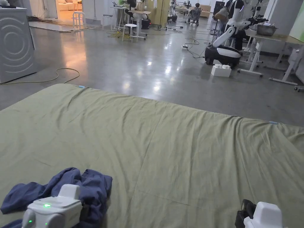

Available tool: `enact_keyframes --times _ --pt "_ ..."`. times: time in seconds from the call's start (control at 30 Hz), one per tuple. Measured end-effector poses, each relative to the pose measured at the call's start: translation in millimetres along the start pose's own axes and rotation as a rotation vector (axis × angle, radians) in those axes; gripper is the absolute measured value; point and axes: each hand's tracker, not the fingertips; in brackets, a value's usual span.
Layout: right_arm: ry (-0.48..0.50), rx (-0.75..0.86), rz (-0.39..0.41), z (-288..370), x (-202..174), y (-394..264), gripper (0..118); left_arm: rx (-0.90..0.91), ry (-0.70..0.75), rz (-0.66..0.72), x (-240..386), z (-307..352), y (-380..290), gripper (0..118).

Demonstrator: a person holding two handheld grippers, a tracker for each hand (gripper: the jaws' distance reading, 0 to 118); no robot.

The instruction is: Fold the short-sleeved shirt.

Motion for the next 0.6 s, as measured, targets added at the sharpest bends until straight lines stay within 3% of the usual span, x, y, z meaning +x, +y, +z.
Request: enact_keyframes --times 0.27,0.6 --pt "-0.006 0.027 -0.010 1.9 9.2 9.7 2 0.324 -0.010 0.095 -38.3 89.0 85.0 10" --pt "-0.018 0.071 -0.042 12.0 23.8 21.7 2 0.531 -0.157 -0.069 27.3 178.6 175.9 9"
